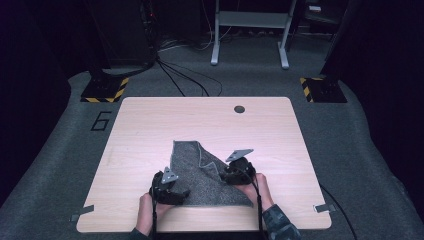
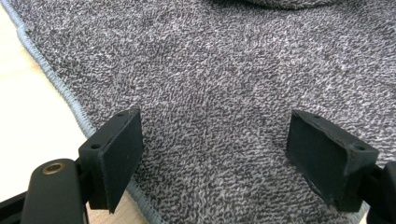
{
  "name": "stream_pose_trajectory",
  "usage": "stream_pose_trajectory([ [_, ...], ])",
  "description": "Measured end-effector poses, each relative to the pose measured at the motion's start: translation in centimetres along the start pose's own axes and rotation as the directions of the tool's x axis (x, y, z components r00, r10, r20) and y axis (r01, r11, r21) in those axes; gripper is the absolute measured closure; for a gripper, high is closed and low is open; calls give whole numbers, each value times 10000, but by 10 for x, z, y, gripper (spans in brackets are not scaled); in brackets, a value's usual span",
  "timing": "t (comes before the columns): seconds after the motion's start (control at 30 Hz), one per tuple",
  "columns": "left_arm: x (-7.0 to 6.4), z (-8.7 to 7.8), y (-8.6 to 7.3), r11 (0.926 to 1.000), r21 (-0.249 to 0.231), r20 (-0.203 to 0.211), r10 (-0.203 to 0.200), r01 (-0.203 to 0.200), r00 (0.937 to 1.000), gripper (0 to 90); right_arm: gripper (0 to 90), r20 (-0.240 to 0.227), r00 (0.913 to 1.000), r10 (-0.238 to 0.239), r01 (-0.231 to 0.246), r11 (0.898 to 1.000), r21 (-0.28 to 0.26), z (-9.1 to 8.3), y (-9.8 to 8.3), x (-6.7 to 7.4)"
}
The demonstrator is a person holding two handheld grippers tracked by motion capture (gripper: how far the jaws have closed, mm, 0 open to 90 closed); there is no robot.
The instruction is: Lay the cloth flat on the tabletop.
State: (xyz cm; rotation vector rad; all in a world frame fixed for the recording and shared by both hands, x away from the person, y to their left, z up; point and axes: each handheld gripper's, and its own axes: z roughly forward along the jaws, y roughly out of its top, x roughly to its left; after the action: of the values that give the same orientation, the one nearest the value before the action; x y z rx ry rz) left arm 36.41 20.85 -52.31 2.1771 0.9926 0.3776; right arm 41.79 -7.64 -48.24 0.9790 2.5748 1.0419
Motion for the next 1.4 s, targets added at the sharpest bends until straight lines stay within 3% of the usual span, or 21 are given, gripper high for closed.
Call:
stream_pose_trajectory([
  [0.13, -1, 1, 0, 10000, -53, -122, -1, 0, 9999, 187, 606, 622, 9974, 365, -335, 9982, -488, -11, 4, -14],
  [0.3, 0, 0, 0, 10000, -21, -98, 96, -96, 9999, 187, 566, 380, 9992, 87, -81, 9998, -162, 9, 17, -3],
  [0.5, 0, 0, -1, 10000, -43, -37, 53, -53, 10000, 189, 506, -6, 9991, 417, -417, 9987, 298, 34, 30, -4],
  [0.57, -1, 0, -1, 9999, -33, -214, 166, -167, 9996, 188, 528, -118, 9992, 395, -389, 9981, 484, 40, 31, -5],
  [0.67, -2, 1, -1, 9997, -90, -299, 202, -205, 9993, 183, 637, -421, 9979, 494, -462, 9963, 728, 46, 28, -9],
  [0.9, -2, 1, -2, 9996, -124, -255, 249, -252, 9994, 182, 875, -368, 9973, 640, -603, 9938, 936, 48, 26, -9],
  [1.03, -1, 1, -2, 9995, -139, -236, 267, -270, 9994, 182, 898, -256, 9980, 582, -564, 9961, 675, 46, 25, -11],
  [1.07, -1, 1, -2, 9995, -150, -234, 270, -273, 9994, 182, 891, -264, 9974, 676, -659, 9960, 611, 44, 25, -10],
  [1.13, -2, 1, -3, 9995, -204, -259, 227, -232, 9994, 182, 704, -500, 9967, 633, -611, 9972, 437, 42, 27, -11],
  [1.27, -2, 1, -3, 9995, -199, -268, 253, -258, 9993, 182, 531, -201, 9991, 371, -359, 9977, 570, 50, 31, -6],
  [1.4, -2, 1, -3, 9995, -205, -287, 250, -256, 9993, 182, 499, -74, 9997, 245, -237, 9948, 991, 60, 32, -1],
])
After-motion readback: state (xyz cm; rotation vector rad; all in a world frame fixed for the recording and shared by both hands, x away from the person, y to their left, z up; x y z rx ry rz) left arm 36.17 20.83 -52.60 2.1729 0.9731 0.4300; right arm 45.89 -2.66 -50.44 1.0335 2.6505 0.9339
